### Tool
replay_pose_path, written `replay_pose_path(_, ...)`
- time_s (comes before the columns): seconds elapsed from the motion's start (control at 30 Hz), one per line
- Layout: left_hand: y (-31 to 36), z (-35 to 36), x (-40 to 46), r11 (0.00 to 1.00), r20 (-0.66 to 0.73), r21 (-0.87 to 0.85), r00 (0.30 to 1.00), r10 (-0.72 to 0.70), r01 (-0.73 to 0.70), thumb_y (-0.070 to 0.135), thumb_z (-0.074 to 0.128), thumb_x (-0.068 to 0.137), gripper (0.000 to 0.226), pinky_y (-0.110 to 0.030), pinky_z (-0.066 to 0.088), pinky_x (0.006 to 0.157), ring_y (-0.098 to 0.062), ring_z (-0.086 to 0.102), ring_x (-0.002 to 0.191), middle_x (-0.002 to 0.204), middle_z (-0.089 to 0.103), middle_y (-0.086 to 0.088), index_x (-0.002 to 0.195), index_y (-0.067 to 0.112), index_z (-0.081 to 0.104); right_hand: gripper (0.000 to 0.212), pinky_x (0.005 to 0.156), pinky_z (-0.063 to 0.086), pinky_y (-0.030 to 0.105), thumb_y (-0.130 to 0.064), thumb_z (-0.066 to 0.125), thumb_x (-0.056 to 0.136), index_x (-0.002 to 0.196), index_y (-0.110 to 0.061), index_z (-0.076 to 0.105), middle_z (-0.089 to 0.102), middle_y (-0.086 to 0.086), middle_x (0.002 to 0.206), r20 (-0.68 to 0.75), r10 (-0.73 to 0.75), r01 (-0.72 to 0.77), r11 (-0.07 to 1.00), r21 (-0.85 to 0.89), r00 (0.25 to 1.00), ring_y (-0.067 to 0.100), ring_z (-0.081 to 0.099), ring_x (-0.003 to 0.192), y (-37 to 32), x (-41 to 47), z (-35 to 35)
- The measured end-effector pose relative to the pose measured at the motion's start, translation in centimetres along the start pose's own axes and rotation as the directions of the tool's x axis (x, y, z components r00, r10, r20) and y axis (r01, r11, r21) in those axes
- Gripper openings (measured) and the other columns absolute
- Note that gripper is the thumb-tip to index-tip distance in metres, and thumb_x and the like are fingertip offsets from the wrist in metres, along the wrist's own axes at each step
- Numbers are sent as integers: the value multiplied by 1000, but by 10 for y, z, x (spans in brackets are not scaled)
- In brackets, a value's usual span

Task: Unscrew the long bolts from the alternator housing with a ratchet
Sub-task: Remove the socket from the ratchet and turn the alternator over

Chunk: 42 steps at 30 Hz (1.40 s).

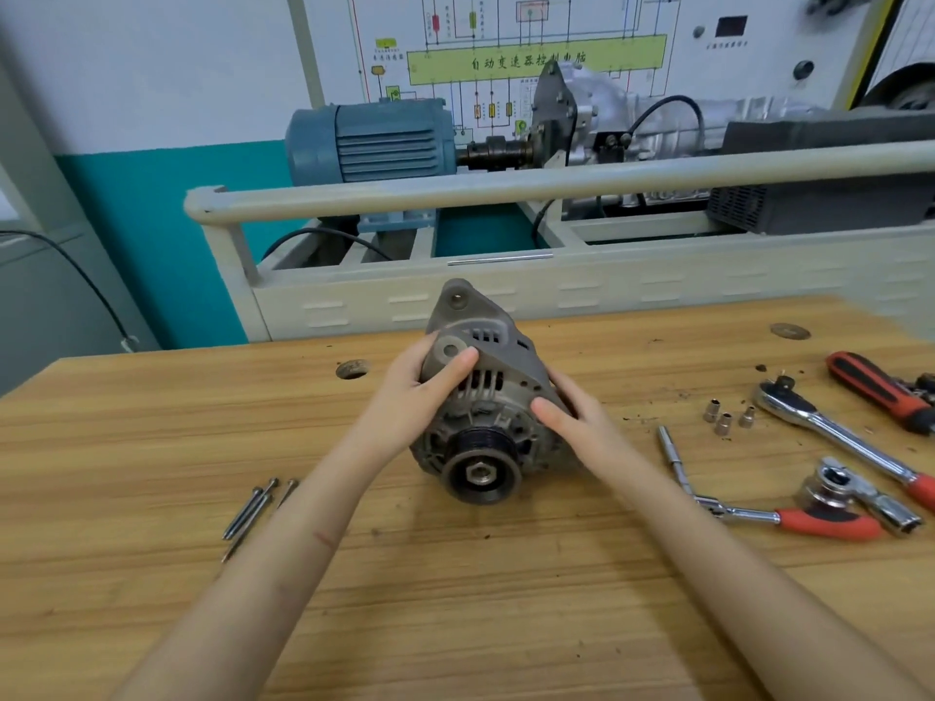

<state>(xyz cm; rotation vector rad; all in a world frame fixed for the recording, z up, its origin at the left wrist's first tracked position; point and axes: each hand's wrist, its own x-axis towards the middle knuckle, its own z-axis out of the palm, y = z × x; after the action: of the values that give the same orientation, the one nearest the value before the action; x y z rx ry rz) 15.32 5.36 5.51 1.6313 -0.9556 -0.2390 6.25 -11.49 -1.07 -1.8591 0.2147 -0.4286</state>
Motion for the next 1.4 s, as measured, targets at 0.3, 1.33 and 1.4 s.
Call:
replay_pose_path(0.3, -1, -1, -22, 989, -12, 138, 998, 61, -58, 39, 58, 84, 26, -48, 29, 109, -15, 33, 133, 137, 37, 18, 99, 56, 47, 86, 87, 40, 12, -71, 56, 65, 139, -39, 26, 41, -25, 126, 26, -49, 51, 996, -72, 998, -10, 41, 114, -7, -22, -4)
replay_pose_path(1.33, -13, 23, -24, 885, -93, 458, 985, 143, -85, 32, 60, 84, 60, -48, 28, 109, -22, 31, 134, 145, 35, -8, 137, 17, 36, 38, 82, 49, 37, -28, 53, 89, 124, -14, 52, 62, 9, 113, -461, 339, -557, 288, -779, 820, 25, 57, 100, 35, -112, -198)
replay_pose_path(1.4, -13, 23, -26, 885, -87, 457, 985, 148, -92, 31, 61, 84, 63, -45, 27, 111, -20, 30, 135, 146, 33, -6, 138, 18, 33, 29, 72, 49, 33, -25, 50, 90, 115, -11, 57, 63, 7, 101, -483, 329, -570, 265, -777, 811, 24, 59, 90, 35, -109, -199)
